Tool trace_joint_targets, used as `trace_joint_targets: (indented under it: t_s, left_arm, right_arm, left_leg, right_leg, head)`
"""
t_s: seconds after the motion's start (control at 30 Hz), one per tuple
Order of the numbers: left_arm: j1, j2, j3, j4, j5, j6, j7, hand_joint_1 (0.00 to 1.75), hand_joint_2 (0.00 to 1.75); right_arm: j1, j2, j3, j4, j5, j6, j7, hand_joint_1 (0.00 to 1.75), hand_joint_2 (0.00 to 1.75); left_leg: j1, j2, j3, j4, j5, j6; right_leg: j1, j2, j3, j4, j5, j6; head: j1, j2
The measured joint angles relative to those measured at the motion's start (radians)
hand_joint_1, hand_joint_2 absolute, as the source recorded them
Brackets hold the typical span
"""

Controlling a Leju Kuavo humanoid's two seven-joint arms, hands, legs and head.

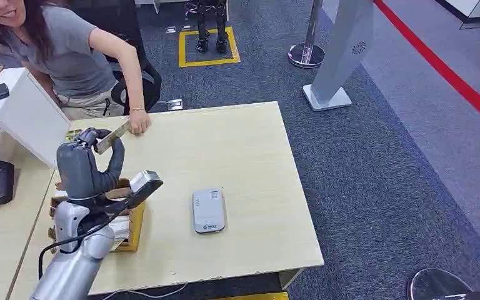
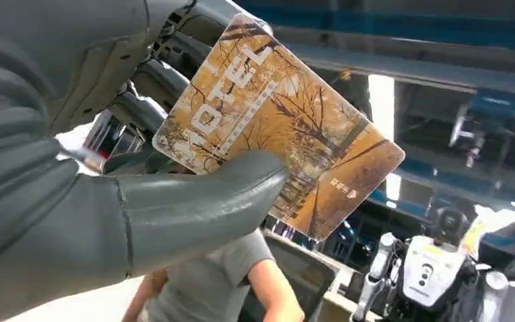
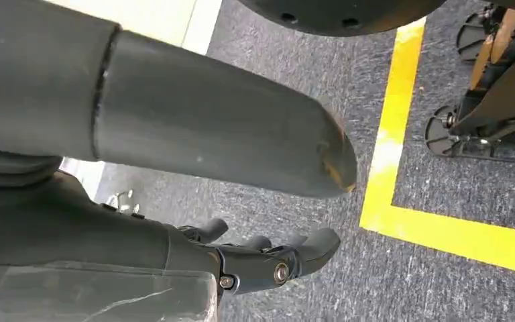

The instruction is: Pass the card to the sensor for recognition and then transmit it.

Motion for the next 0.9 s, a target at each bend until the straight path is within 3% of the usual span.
trace_joint_targets:
  t_s: [0.27,0.4,0.6,0.9]
  left_arm:
    - [-0.011,-0.021,-0.101,0.097,-0.291,0.008,0.114,1.75,1.75]
    - [-0.022,-0.031,-0.136,0.133,-0.349,0.007,0.146,1.75,1.75]
    - [-0.053,-0.060,-0.218,0.251,-0.513,0.009,0.245,1.75,1.75]
    - [-0.106,-0.096,-0.372,0.445,-0.563,0.011,0.357,1.75,1.75]
  right_arm:
    - [-0.003,0.000,0.022,0.000,0.013,0.001,0.013,0.00,0.00]
    - [-0.005,0.000,0.027,0.000,0.018,0.001,0.015,0.00,0.00]
    - [-0.017,0.000,0.048,0.000,0.024,0.008,0.029,0.00,0.00]
    - [-0.027,0.000,0.073,0.000,0.032,0.018,0.045,0.00,0.00]
  left_leg:
    - [0.000,0.000,0.000,0.000,0.000,0.000]
    - [0.000,0.000,0.000,0.000,0.000,0.000]
    - [0.000,0.000,0.000,0.000,0.000,0.000]
    - [0.000,0.000,0.000,0.000,0.000,0.000]
  right_leg:
    - [0.000,0.000,0.000,0.000,0.000,0.000]
    - [0.000,0.000,0.000,0.000,0.000,0.000]
    - [0.000,0.000,0.000,0.000,0.000,0.000]
    - [0.000,0.000,0.000,0.000,0.000,0.000]
  head:
    - [0.000,0.000]
    - [0.000,0.000]
    - [0.000,0.000]
    - [0.000,0.000]
